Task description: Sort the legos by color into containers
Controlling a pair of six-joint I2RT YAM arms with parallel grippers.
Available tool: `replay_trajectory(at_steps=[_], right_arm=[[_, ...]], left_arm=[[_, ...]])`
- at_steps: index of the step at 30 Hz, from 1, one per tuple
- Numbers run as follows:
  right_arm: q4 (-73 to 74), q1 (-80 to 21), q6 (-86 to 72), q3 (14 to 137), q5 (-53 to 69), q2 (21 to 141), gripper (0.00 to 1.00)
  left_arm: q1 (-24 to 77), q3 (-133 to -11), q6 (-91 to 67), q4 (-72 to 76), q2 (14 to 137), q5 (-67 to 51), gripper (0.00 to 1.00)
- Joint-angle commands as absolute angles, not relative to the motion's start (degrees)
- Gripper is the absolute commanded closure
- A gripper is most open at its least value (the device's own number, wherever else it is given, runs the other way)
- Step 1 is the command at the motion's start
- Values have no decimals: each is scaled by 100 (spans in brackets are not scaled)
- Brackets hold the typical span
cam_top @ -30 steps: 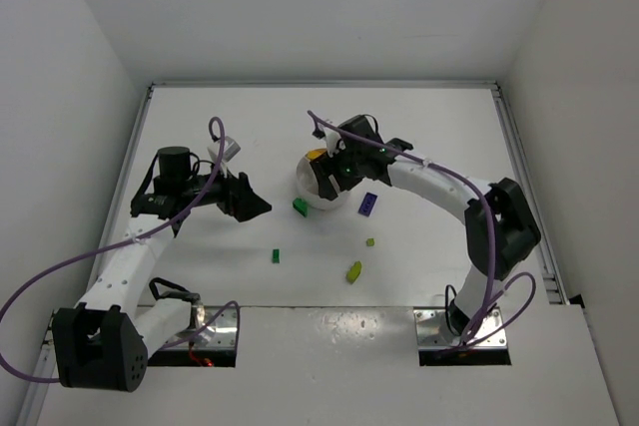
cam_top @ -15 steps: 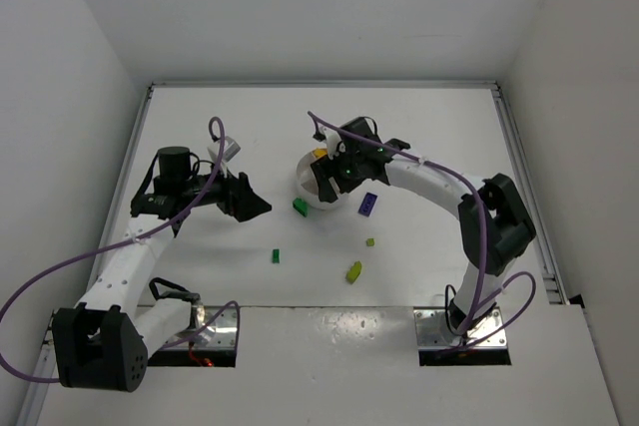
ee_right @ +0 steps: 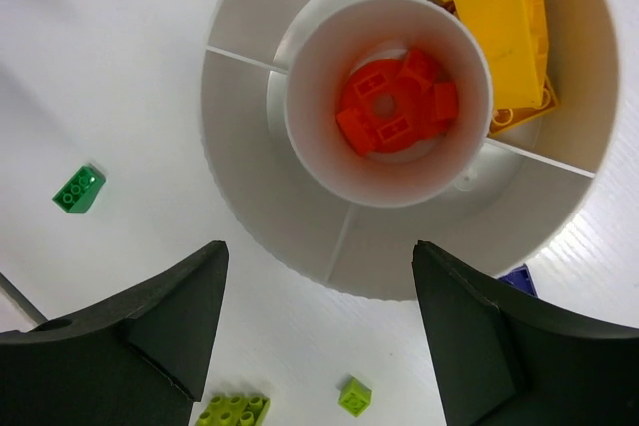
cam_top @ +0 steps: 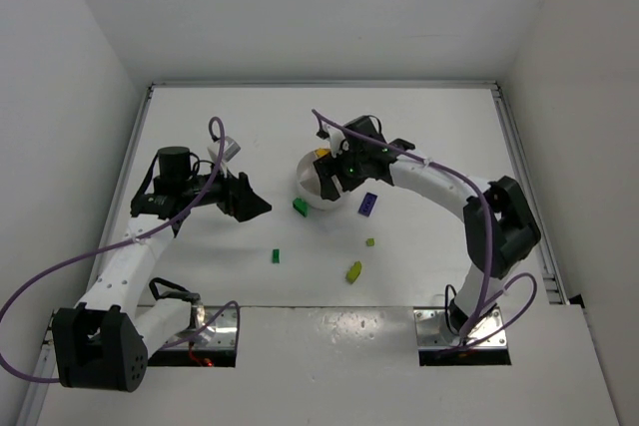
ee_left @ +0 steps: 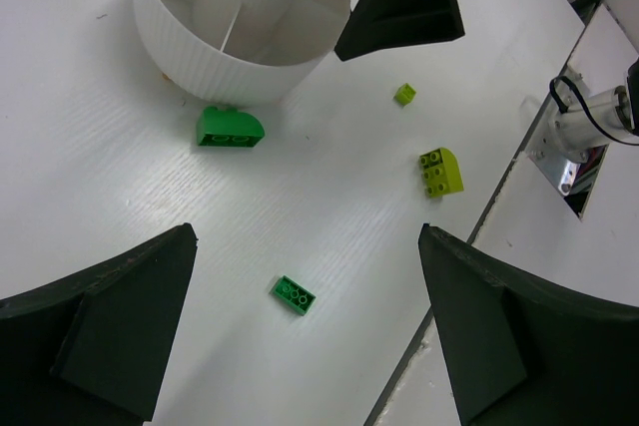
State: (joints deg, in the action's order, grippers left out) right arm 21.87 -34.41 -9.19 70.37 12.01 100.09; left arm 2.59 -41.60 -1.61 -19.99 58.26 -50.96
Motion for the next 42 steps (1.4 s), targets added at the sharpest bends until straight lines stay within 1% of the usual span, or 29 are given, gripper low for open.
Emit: replay_trajectory(at_steps=[1, 8, 10, 12, 17, 20, 24, 25, 31, 33, 35, 42], right_arm=[[2030, -3410, -835, 7137, 1169, 9650, 25], [2091, -3410, -581, 7216, 1152, 9011, 25], [2092, -3244, -475, 7015, 1082, 8790, 22], [2599, -2981, -475, 6953, 1020, 8667, 22], [2751, -2462, -475, 6250, 861, 8219, 22], [2751, -2286, -658, 5697, 686, 8051, 22], [2480, -2285, -1141, 5152, 624, 8112, 19], [2400, -2285, -1282, 5150, 459, 8112, 18], [2065, -2338, -2817, 5159, -316, 8674, 18], [1952, -2338, -3014, 5211, -133, 8867, 18], [1811, -2338, -3346, 5212, -132, 8929, 18], [1389, -2391, -3752, 5317, -246, 9254, 18]], left_arm=[[185, -4219, -167, -1811, 5713, -5168, 0], [185, -4219, -167, -1811, 5660, -5116, 0], [185, -4219, -167, -1811, 5607, -5063, 0], [185, -4219, -167, -1811, 5555, -5010, 0], [185, -4219, -167, -1811, 5555, -4878, 0], [185, -4219, -281, -1811, 5555, -4466, 0], [132, -4271, -386, -1811, 5555, -4184, 0], [132, -4271, -387, -1811, 5555, -4114, 0], [132, -4324, -387, -1811, 5607, -3999, 0], [132, -4324, -387, -1811, 5660, -3999, 0], [132, -4324, -387, -1811, 5660, -3938, 0], [132, -4324, -387, -1811, 5660, -3938, 0]])
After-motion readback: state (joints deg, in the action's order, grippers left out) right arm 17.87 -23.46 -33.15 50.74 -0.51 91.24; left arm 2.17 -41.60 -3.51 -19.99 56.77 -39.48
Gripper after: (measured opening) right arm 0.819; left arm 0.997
